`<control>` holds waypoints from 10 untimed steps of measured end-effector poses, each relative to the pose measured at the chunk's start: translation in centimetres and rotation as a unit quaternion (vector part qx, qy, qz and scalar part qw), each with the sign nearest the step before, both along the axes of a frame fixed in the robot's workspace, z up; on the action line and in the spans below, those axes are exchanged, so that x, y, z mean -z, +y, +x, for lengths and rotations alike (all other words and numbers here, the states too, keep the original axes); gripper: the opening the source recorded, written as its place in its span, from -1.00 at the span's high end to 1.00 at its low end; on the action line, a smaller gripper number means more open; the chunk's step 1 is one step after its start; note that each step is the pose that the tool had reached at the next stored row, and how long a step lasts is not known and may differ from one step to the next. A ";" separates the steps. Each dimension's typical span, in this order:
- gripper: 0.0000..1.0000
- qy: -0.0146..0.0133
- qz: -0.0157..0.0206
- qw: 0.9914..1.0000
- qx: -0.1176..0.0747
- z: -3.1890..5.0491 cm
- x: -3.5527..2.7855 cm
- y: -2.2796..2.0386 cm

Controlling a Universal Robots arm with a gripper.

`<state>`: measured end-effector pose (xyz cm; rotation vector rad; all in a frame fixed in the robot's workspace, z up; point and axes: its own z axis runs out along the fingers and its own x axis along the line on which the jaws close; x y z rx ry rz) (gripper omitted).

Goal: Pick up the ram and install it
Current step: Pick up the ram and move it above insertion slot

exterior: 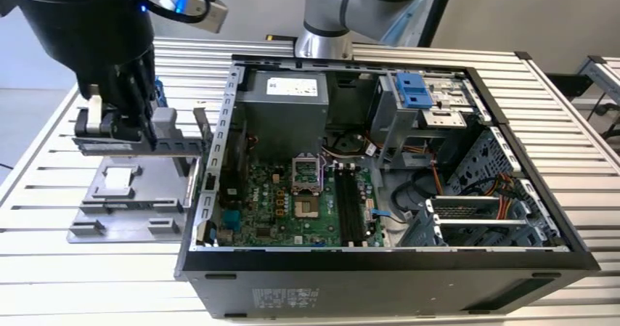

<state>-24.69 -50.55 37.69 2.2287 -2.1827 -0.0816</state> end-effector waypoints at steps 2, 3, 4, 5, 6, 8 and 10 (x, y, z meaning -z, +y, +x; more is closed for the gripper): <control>1.00 0.001 0.000 1.000 0.000 0.92 0.00 0.00; 1.00 0.002 0.000 1.000 0.000 1.34 0.00 0.00; 1.00 0.003 0.000 1.000 0.000 1.84 0.00 0.00; 1.00 0.003 0.000 1.000 0.000 2.29 0.00 0.00; 1.00 0.004 0.000 1.000 0.000 2.72 0.00 0.00; 1.00 0.005 0.000 1.000 0.000 3.64 0.00 0.00; 1.00 0.005 0.000 1.000 0.000 4.55 0.00 0.00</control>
